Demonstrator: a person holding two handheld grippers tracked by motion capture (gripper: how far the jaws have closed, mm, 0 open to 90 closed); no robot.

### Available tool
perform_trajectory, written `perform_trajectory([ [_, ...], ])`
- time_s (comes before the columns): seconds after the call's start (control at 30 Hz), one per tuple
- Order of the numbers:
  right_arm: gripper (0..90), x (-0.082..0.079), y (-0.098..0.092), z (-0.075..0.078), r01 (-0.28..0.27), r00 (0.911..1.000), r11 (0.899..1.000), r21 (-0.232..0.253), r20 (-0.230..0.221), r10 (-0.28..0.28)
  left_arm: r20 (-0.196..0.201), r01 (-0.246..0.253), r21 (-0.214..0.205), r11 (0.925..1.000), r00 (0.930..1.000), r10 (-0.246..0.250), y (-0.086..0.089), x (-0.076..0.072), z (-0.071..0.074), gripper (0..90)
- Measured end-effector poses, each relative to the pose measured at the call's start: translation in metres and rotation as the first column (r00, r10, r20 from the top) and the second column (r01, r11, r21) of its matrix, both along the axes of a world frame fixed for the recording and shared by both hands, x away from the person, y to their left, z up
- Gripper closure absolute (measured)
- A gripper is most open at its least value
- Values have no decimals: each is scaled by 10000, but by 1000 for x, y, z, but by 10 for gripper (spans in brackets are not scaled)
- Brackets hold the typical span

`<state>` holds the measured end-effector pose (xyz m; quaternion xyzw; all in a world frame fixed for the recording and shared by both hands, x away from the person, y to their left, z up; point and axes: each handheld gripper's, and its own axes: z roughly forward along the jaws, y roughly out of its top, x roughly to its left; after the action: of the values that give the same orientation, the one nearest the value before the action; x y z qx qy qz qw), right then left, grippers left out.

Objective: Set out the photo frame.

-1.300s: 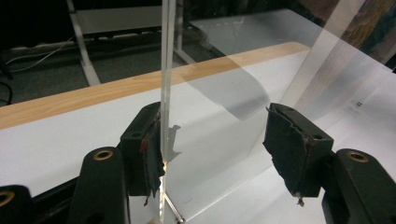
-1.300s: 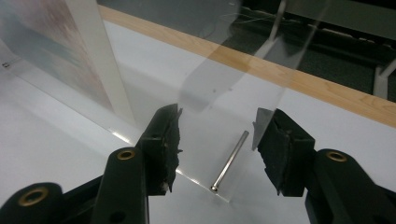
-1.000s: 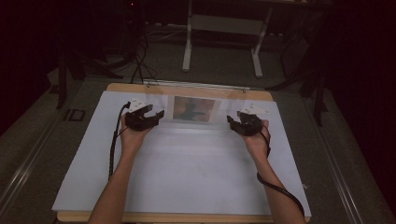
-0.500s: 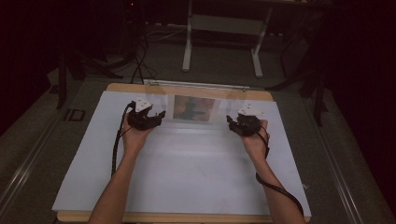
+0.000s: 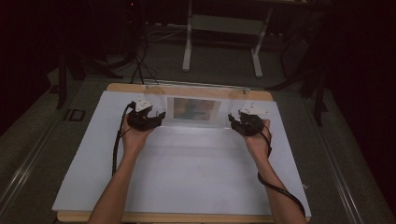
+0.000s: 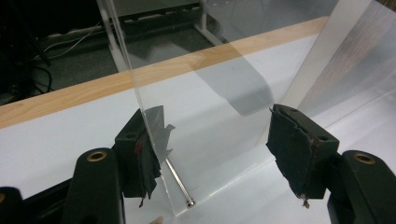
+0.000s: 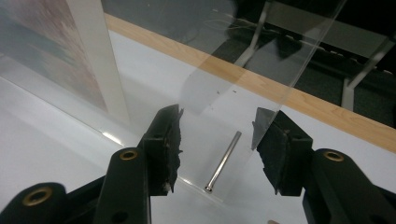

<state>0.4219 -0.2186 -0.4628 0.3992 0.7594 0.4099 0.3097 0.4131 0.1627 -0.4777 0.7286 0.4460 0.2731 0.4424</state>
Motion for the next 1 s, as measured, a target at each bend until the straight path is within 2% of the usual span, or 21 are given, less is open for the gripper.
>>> perform_trajectory([
  [0.27,510,-3,-4,1,-55,9996,9999,87,-266,57,-145,11,139,9999,9999,-9,-3,-4,5,363],
  [0.33,510,-3,-4,1,-55,9996,9999,87,-266,57,-235,31,140,9999,9997,-27,-3,-4,6,363],
  [0.37,510,-4,-4,1,-70,9996,9999,79,-284,73,-399,55,135,9999,9992,-49,-3,-5,7,363],
  [0.4,511,-7,-5,2,-83,9988,9998,167,-488,91,-488,67,142,9999,9988,-60,-2,-7,8,363],
  [0.5,512,-9,-5,3,-98,9980,9998,183,-615,109,-579,84,186,9998,9983,-73,-2,-8,10,363],
  [0.73,512,-19,-7,6,-60,9946,9991,415,-1028,102,-779,126,418,9990,9969,-93,-4,-19,21,363],
  [1.0,514,-34,-9,6,-136,9904,9981,593,-1366,216,-1021,119,577,9983,9948,-60,-5,-35,26,363],
])
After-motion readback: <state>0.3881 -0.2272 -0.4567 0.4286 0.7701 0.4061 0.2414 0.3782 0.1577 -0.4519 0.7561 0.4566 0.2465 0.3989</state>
